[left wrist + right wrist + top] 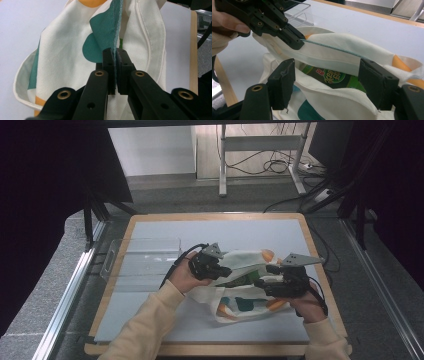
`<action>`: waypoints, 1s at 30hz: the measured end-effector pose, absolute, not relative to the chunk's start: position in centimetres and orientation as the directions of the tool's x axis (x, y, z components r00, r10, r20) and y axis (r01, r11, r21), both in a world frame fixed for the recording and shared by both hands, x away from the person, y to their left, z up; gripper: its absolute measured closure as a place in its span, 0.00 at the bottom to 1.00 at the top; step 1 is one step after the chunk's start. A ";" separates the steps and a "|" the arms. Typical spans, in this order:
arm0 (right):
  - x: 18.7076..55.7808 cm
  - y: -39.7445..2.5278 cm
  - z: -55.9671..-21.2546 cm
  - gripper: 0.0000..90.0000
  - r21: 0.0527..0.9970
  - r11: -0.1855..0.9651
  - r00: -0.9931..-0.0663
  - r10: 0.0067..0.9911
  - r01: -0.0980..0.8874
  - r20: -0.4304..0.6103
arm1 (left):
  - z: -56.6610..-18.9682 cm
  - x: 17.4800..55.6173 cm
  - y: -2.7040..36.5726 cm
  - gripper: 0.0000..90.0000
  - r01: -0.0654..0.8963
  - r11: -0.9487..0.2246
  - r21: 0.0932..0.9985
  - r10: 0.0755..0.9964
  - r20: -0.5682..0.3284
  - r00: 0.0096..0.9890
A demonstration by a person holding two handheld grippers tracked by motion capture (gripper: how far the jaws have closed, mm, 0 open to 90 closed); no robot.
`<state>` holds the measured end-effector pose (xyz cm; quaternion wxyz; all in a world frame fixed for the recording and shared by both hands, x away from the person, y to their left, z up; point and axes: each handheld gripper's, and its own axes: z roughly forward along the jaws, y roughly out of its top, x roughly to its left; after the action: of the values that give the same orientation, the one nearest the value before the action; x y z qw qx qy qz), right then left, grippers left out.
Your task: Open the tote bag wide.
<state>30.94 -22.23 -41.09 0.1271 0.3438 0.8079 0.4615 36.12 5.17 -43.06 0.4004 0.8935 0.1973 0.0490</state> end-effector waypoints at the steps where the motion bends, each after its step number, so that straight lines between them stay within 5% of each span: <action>1: 30.9 -22.2 -41.1 0.34 0.833 0.339 -0.733 0.671 0.436 0.111 | -43.1 36.1 5.2 0.98 0.315 -0.600 0.735 0.394 -0.072 0.916; 22: 30.7 -18.6 -42.5 0.36 0.786 0.462 -0.810 0.581 0.410 0.080 | -42.9 36.5 5.1 0.98 0.328 -0.599 0.731 0.405 -0.077 0.911; 30: 30.7 -17.4 -43.8 0.47 0.732 0.558 -0.834 0.551 0.391 0.026 | -42.9 36.5 5.2 0.98 0.331 -0.602 0.726 0.408 -0.077 0.910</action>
<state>30.72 -17.39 -43.82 0.1036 0.2687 0.8764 0.3859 36.53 5.15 -42.90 0.3950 0.8938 0.2067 0.0485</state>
